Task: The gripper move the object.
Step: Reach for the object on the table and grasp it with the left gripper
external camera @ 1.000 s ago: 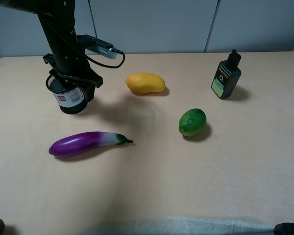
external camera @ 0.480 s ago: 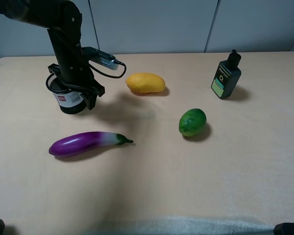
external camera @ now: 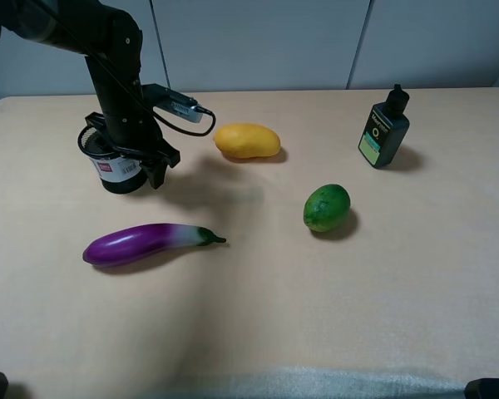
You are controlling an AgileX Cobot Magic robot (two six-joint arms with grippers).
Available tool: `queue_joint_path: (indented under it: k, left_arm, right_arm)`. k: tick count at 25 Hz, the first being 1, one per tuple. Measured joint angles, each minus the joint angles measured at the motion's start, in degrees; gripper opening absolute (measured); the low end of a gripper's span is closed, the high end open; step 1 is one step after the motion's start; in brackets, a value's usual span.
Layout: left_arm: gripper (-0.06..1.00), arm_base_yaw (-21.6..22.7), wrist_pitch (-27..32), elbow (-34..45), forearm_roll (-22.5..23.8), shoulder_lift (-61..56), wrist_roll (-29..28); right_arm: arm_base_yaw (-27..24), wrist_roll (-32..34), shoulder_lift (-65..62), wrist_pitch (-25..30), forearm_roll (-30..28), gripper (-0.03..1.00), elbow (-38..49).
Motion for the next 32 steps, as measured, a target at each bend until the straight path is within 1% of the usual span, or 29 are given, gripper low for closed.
queue_joint_path:
  k: [20,23,26,29,30,32]
  left_arm:
    - [0.74,0.0,-0.35,-0.23,0.0,0.6,-0.05]
    - [0.73,0.0,-0.35,-0.28,0.0,0.66,-0.05]
    - [0.67,0.0,-0.22,-0.33,0.0,0.66,-0.05]
    - [0.56,0.0,-0.18,-0.39,0.0,0.72,-0.05]
    - [0.56,0.0,-0.18,-0.39,0.0,0.72,-0.05]
    - [0.48,0.0,-0.18,-0.39,0.0,0.76,-0.05]
  right_arm:
    - [0.0,0.0,0.0,0.0,0.06,0.69,0.0]
    - [0.0,0.0,0.0,0.0,0.06,0.69,0.0]
    - [0.0,0.0,0.0,0.0,0.06,0.69,0.0]
    - [0.0,0.0,0.0,0.0,0.06,0.69,0.0]
    - [0.0,0.0,0.0,0.0,0.06,0.69,0.0]
    - [0.0,0.0,0.0,0.0,0.06,0.69,0.0]
